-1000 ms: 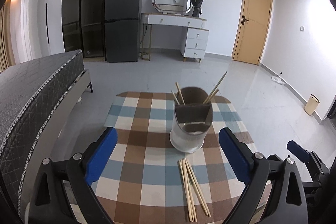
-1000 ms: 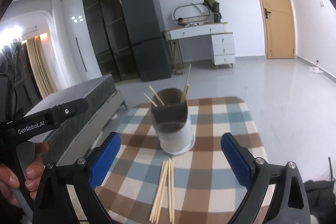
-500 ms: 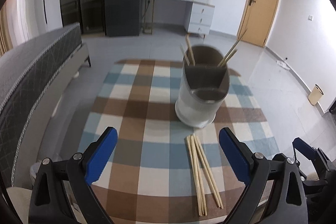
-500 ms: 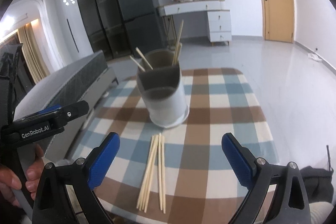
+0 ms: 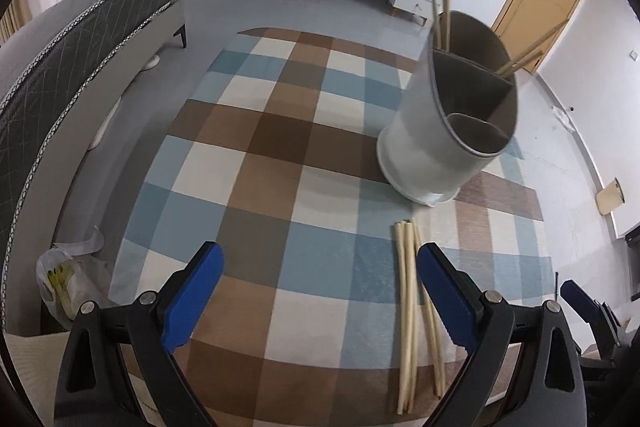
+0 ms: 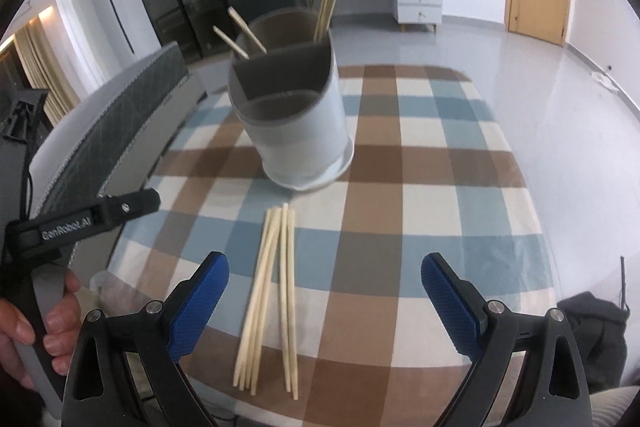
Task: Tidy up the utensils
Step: 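Withdraw both open grippers from the holder toward the chopstick bundle, then lower the right gripper to the chopstick bundle and close on one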
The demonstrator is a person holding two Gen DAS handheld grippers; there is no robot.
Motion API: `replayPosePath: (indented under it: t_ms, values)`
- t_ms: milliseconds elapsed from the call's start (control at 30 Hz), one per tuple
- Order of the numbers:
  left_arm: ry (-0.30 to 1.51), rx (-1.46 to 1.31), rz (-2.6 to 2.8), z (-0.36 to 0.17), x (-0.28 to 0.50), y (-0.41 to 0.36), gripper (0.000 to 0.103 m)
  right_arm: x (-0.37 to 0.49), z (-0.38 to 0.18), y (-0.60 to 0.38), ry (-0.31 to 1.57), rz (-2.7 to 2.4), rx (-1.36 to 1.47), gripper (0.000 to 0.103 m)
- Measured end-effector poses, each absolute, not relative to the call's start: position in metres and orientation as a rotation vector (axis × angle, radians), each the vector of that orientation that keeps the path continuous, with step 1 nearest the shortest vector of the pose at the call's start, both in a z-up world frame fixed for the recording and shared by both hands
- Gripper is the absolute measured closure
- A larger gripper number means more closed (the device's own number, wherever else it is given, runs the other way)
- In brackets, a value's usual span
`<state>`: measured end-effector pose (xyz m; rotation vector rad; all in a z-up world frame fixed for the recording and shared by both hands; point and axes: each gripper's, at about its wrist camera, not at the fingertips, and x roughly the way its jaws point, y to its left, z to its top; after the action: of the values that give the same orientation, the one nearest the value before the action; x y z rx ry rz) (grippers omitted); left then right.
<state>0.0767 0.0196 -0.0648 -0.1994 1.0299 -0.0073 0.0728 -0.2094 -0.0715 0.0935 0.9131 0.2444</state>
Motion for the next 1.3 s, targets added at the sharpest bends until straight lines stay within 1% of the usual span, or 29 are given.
replayPosePath:
  t_ms: [233, 300, 333, 367, 433, 700, 733, 767, 867, 1200, 1300]
  values:
    - [1.065, -0.264, 0.020, -0.071, 0.088, 0.032, 0.008, 0.109, -0.089, -0.188, 0.979, 0.287, -0.009, 0.014]
    - [1.074, -0.275, 0.025, -0.073, 0.092, 0.035, 0.008, 0.121, -0.098, -0.182, 1.004, 0.308, -0.038, 0.025]
    - [1.077, -0.278, 0.031, -0.074, 0.092, 0.036, 0.008, 0.129, -0.104, -0.179, 1.025, 0.325, -0.050, 0.036]
    - [1.080, -0.279, 0.034, -0.074, 0.094, 0.037, 0.008, 0.136, -0.111, -0.175, 1.051, 0.341, -0.064, 0.042]
    - [1.086, -0.289, 0.037, -0.076, 0.096, 0.040, 0.008, 0.148, -0.121, -0.170, 1.079, 0.365, -0.095, 0.048]
    - [1.124, -0.337, 0.038, -0.084, 0.099, 0.048, 0.008, 0.166, -0.139, -0.157, 1.098, 0.410, -0.143, 0.049]
    - [1.127, -0.342, 0.040, -0.085, 0.099, 0.048, 0.008, 0.167, -0.142, -0.155, 1.104, 0.411, -0.157, 0.052]
    - [1.130, -0.346, 0.041, -0.086, 0.100, 0.049, 0.008, 0.167, -0.145, -0.153, 1.115, 0.415, -0.165, 0.056]
    - [1.144, -0.357, 0.049, -0.089, 0.101, 0.051, 0.008, 0.170, -0.153, -0.154, 1.141, 0.400, -0.172, 0.061]
    - [1.157, -0.362, 0.060, -0.093, 0.103, 0.050, 0.008, 0.163, -0.149, -0.150, 1.125, 0.415, -0.155, 0.061]
    - [1.165, -0.365, 0.063, -0.095, 0.103, 0.050, 0.008, 0.161, -0.153, -0.146, 1.136, 0.400, -0.195, 0.063]
